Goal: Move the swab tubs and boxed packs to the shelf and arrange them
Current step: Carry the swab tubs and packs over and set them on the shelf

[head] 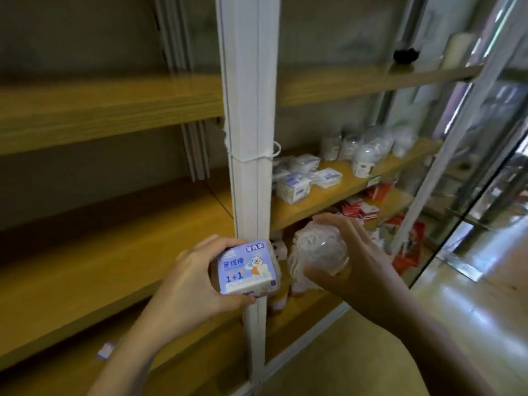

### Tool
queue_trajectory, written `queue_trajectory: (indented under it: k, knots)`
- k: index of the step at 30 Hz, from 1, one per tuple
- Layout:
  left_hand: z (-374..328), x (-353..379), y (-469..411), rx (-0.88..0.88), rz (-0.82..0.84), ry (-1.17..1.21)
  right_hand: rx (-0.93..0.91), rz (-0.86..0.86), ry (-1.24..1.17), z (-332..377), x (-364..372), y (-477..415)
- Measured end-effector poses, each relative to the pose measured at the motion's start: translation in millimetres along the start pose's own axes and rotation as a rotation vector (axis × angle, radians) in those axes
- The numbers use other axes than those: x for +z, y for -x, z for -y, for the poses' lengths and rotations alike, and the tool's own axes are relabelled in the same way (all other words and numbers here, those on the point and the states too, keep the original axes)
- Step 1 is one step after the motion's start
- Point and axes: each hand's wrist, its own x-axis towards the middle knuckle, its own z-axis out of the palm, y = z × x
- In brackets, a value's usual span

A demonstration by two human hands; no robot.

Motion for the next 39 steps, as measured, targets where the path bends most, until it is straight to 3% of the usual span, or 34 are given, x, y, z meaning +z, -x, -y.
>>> queue_trajectory:
  k: [4,13,28,33,39]
  knots:
    - [-26.2,27.8,-38.1,0.028,-0.003,0.017,0.102,-0.021,0.018,-42.7,-23.0,-0.8]
    - [-43.0,86.6,-136.1,0.035,-0.153,-0.040,0.107,-0.022,0.016,-122.3,-56.8,-50.6]
    - [25.8,106.5,-277.1,-0.388,-0.472,0.012,-0.029,0.115,-0.146,-234.0,-55.0,-173.9]
    - [37.5,116.1,-277.7,-0.512,-0.456,0.134,-0.074,0.110,-0.205,-250.2,-55.5,-196.3]
    - [18.9,115.6,-280.6,-0.574,-0.409,-0.091,-0.048,0.161,-0.298,-279.0,-65.7,-215.9]
